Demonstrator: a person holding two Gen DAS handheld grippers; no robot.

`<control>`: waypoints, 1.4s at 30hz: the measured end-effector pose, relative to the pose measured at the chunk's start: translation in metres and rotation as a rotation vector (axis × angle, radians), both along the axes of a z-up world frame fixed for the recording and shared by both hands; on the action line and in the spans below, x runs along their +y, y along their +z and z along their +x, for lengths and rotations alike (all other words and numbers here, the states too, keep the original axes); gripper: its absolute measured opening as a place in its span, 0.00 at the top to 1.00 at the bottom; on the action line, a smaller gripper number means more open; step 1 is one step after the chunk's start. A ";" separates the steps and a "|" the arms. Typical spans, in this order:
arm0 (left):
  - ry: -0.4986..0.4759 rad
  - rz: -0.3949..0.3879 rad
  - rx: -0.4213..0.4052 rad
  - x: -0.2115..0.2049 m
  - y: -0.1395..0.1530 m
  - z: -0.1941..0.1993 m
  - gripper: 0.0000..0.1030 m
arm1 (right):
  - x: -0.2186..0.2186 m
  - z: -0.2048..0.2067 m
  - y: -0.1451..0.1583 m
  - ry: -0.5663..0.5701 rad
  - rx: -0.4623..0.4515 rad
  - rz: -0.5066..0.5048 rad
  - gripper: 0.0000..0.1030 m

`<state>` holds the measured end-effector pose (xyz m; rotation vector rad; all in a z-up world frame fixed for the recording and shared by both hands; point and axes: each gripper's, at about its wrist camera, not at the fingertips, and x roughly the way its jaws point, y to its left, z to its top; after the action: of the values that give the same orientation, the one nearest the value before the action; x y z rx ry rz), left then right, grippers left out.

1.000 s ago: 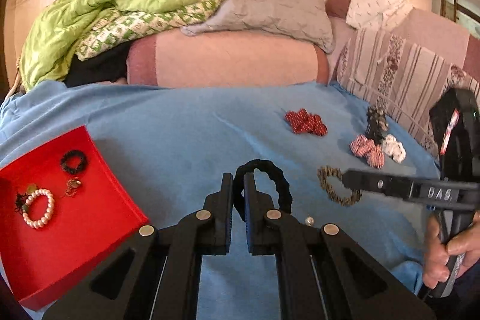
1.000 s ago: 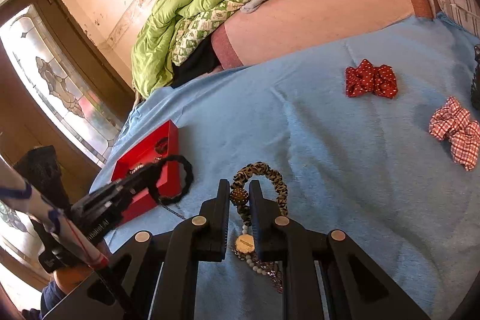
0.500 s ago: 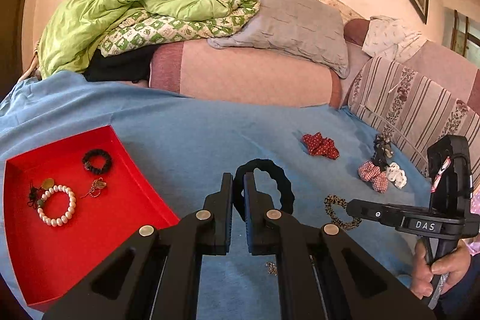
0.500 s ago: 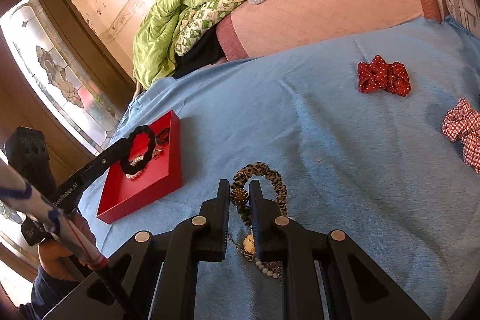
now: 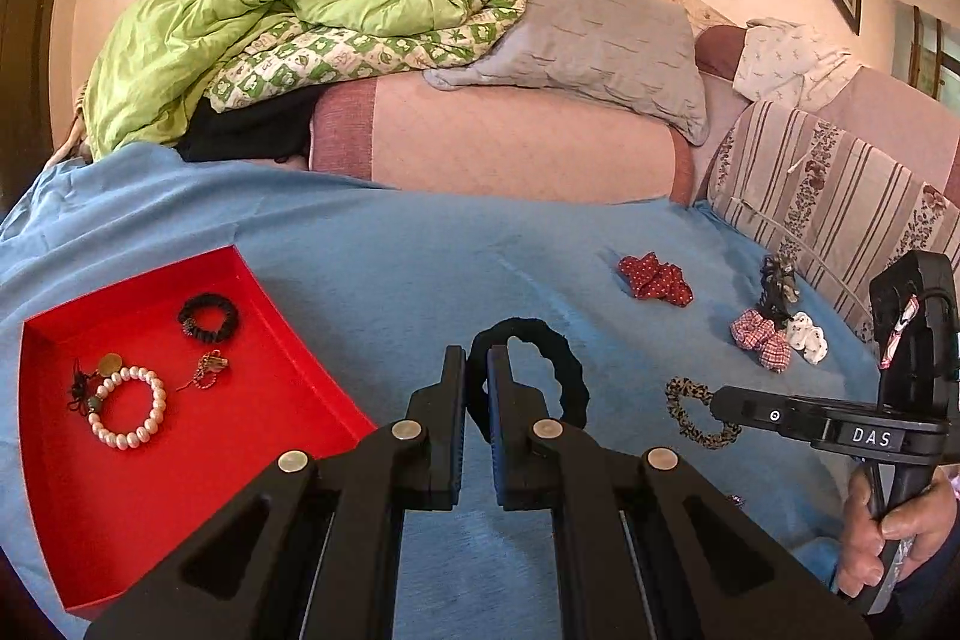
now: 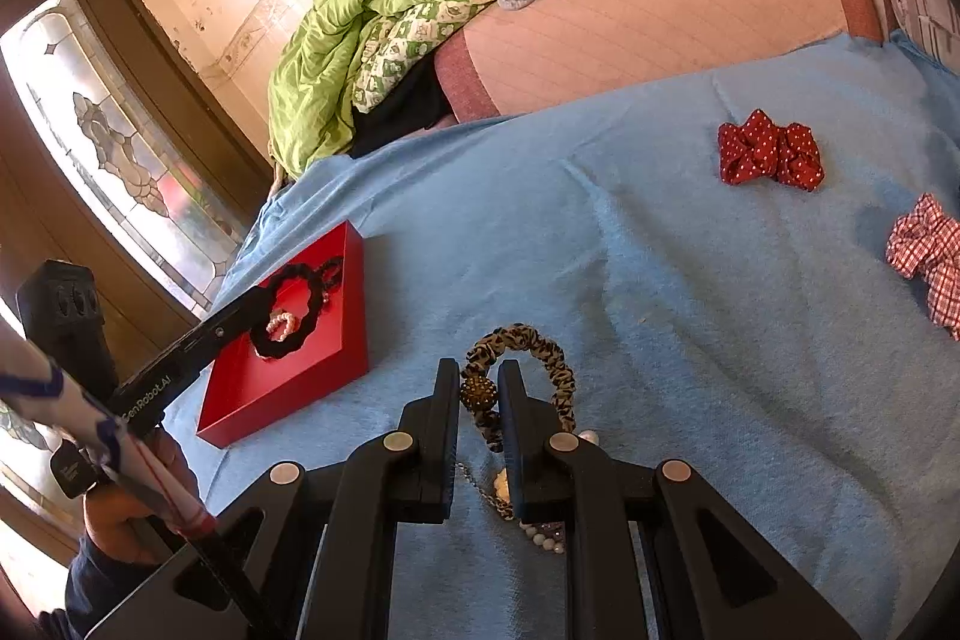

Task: Organize jewelry
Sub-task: 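Carry the black beaded bracelet toward the red tray with the left tool, then lower the left tool into the red tray and open while right releases the leopard scrunchie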

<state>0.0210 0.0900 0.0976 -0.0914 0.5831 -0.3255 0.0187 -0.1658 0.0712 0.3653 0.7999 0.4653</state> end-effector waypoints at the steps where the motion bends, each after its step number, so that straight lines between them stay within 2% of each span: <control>1: 0.003 0.000 0.000 0.001 0.000 -0.001 0.94 | 0.001 0.000 0.000 0.001 -0.001 0.000 0.86; 14: 0.069 -0.028 0.005 0.041 0.002 -0.005 0.94 | 0.036 0.001 0.006 0.052 0.019 0.025 0.86; 23: 0.172 -0.054 0.023 0.100 0.000 -0.008 0.93 | 0.104 0.013 0.023 0.151 0.006 0.043 0.86; 30: 0.309 -0.085 0.058 0.166 -0.008 0.000 0.93 | 0.165 0.036 0.035 0.230 0.001 0.040 0.86; 35: 0.387 -0.123 0.100 0.203 -0.019 0.010 0.93 | 0.197 0.056 0.030 0.263 0.041 0.038 0.86; 42: 0.427 -0.134 0.134 0.218 -0.026 0.019 0.93 | 0.238 0.078 0.012 0.285 0.075 -0.022 0.86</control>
<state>0.0400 0.3083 0.0713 -0.3632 0.6570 0.0580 0.0968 0.0719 0.0834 0.2503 0.9343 0.7113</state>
